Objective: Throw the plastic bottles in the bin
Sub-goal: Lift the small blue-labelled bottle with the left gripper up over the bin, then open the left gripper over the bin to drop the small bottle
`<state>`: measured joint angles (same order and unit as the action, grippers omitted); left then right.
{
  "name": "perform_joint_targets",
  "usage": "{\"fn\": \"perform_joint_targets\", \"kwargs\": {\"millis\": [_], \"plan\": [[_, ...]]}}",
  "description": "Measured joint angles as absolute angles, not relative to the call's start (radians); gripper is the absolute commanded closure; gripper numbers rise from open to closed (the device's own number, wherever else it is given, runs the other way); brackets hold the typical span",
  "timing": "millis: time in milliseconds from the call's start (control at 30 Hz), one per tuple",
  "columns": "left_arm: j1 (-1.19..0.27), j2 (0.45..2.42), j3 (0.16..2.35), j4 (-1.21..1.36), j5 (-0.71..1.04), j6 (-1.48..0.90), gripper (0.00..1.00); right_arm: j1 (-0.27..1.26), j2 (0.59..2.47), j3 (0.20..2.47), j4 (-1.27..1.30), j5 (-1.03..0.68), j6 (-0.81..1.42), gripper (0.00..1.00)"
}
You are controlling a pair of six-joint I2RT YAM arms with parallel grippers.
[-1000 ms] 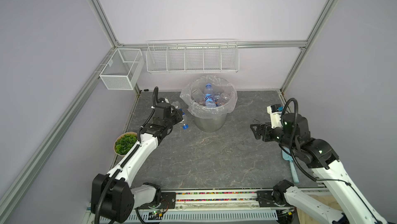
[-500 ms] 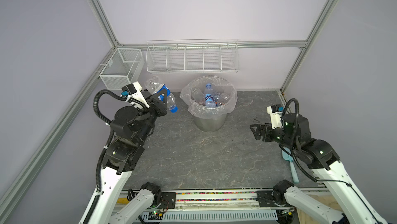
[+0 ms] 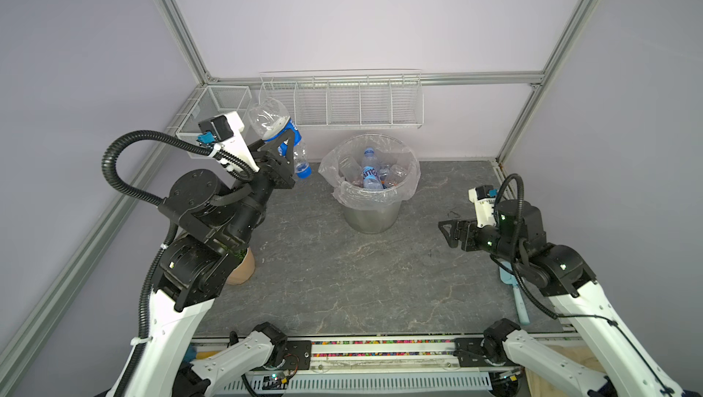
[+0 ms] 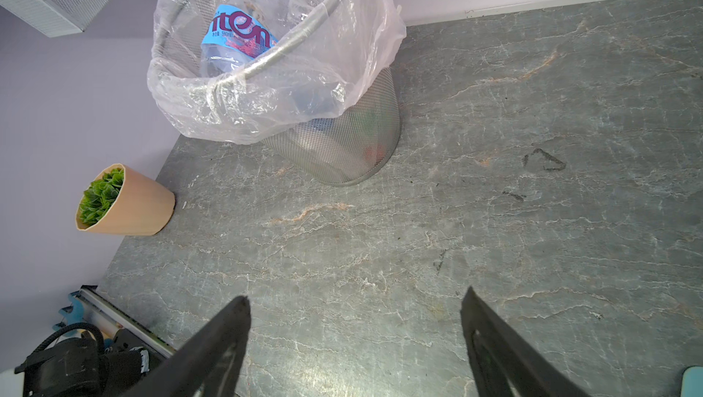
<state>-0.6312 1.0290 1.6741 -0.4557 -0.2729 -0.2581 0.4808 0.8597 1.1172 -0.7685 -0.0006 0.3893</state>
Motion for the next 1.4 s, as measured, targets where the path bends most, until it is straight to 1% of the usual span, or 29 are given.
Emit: {"fn": "perform_joint_targets", "kwargs": {"millis": [300, 700, 833, 967, 1000, 1033, 1100, 1133, 1167, 1267, 1333, 1400], "plan": [[-0.689, 1.158, 1.851, -0.497, -0.289, -0.169, 0.85, 0.481, 0.851, 1.103, -0.768, -0.001, 0.389, 0.11], [-0.706, 1.309, 1.964, -0.521, -0.265, -0.142, 0.81, 0.481, 0.836, 1.099, -0.769, 0.002, 0.389, 0.11], [-0.707, 1.401, 2.017, -0.553, -0.240, -0.143, 0.78, 0.481, 0.835, 1.092, -0.770, 0.002, 0.389, 0.11], [-0.707, 1.562, 2.155, -0.620, -0.202, -0.144, 0.77, 0.481, 0.835, 1.088, -0.770, 0.002, 0.389, 0.11], [-0.707, 1.606, 2.190, -0.636, -0.192, -0.145, 0.74, 0.481, 0.835, 1.088, -0.770, 0.002, 0.389, 0.11], [-0.707, 1.652, 2.224, -0.653, -0.182, -0.145, 0.67, 0.481, 0.835, 1.088, -0.770, 0.002, 0.389, 0.11], [-0.707, 1.745, 2.288, -0.699, -0.159, -0.145, 0.29, 0.481, 0.835, 1.088, -0.770, 0.002, 0.389, 0.11], [-0.707, 1.800, 2.335, -0.741, -0.147, -0.150, 0.20, 0.481, 0.834, 1.088, -0.770, 0.002, 0.388, 0.11], [-0.707, 1.857, 2.389, -0.786, -0.141, -0.155, 0.16, 0.481, 0.834, 1.088, -0.771, 0.002, 0.387, 0.11], [-0.707, 1.977, 2.500, -0.894, -0.142, -0.168, 0.10, 0.481, 0.828, 1.088, -0.778, 0.007, 0.383, 0.11], [-0.707, 1.982, 2.495, -0.931, -0.154, -0.172, 0.08, 0.481, 0.821, 1.088, -0.785, 0.010, 0.381, 0.11], [-0.707, 1.941, 2.450, -0.920, -0.162, -0.178, 0.08, 0.481, 0.817, 1.088, -0.789, 0.010, 0.378, 0.11]]}}
